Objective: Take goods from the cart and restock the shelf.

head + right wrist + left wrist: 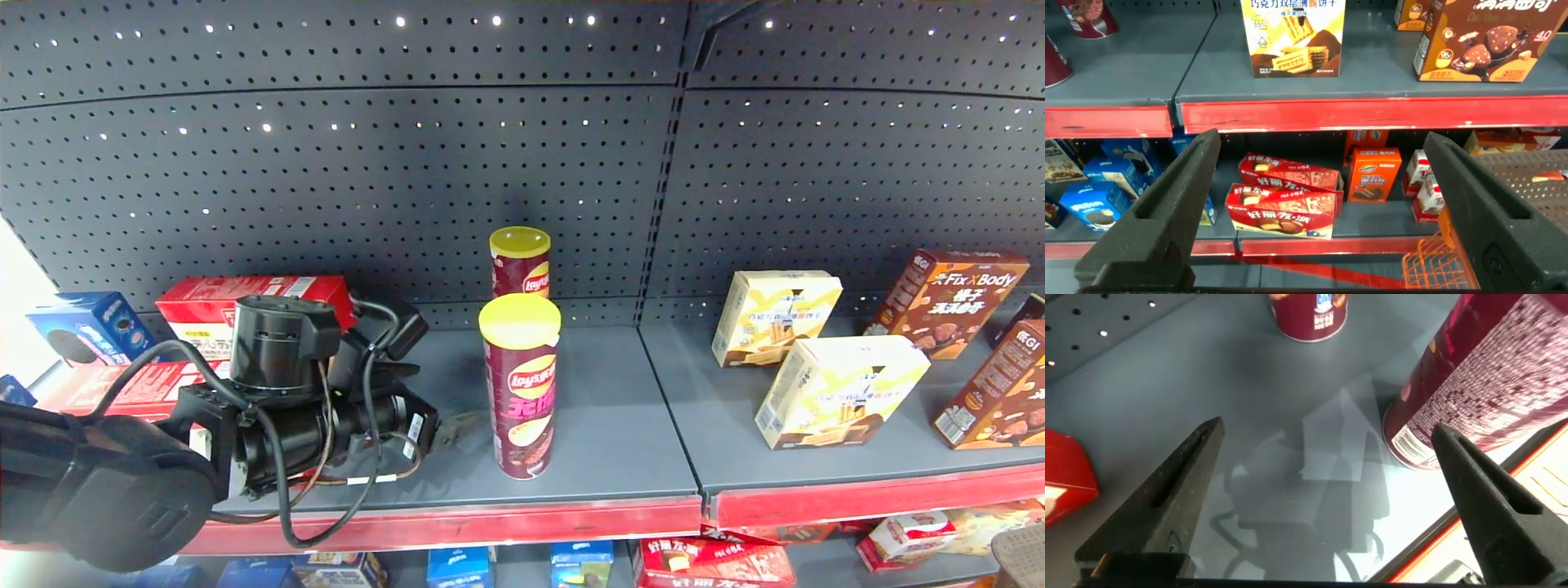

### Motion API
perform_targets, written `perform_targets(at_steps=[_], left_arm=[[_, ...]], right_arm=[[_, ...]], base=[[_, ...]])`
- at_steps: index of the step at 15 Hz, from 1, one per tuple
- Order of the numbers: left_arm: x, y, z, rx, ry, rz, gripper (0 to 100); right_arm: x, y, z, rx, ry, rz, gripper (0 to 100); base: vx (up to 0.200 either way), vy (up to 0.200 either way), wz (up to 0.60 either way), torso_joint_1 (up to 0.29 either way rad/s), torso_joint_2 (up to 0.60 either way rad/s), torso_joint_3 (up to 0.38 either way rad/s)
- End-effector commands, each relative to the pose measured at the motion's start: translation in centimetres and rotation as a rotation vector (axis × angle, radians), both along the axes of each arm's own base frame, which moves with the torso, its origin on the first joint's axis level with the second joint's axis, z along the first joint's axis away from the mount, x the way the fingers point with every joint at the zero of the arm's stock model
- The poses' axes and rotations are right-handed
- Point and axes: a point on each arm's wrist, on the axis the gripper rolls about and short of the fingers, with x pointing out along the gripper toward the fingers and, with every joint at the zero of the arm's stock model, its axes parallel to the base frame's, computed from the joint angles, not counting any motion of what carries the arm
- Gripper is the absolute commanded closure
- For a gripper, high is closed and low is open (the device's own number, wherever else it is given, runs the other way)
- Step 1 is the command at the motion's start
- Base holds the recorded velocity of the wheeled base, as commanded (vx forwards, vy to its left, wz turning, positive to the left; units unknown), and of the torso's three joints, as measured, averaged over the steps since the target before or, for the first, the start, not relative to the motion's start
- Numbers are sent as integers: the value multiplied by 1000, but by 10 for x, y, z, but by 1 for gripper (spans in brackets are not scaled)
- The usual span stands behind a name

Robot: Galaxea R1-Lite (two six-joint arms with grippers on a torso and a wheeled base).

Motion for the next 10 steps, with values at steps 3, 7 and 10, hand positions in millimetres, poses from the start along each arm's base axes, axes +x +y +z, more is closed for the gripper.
perform_targets(at_steps=[3,7,10], left_arm=[[-22,10,32,-45,-99,5,0],[-57,35,47,-71,-161,40,0],[-81,50,61,-97,-232,66,0]], right_arm=[[0,0,0,0,0,1,0],[0,0,0,0,0,1,0],[0,0,0,0,0,1,0]], base=[[0,0,0,0,0,0],[0,0,0,0,0,0],[0,0,0,0,0,0]])
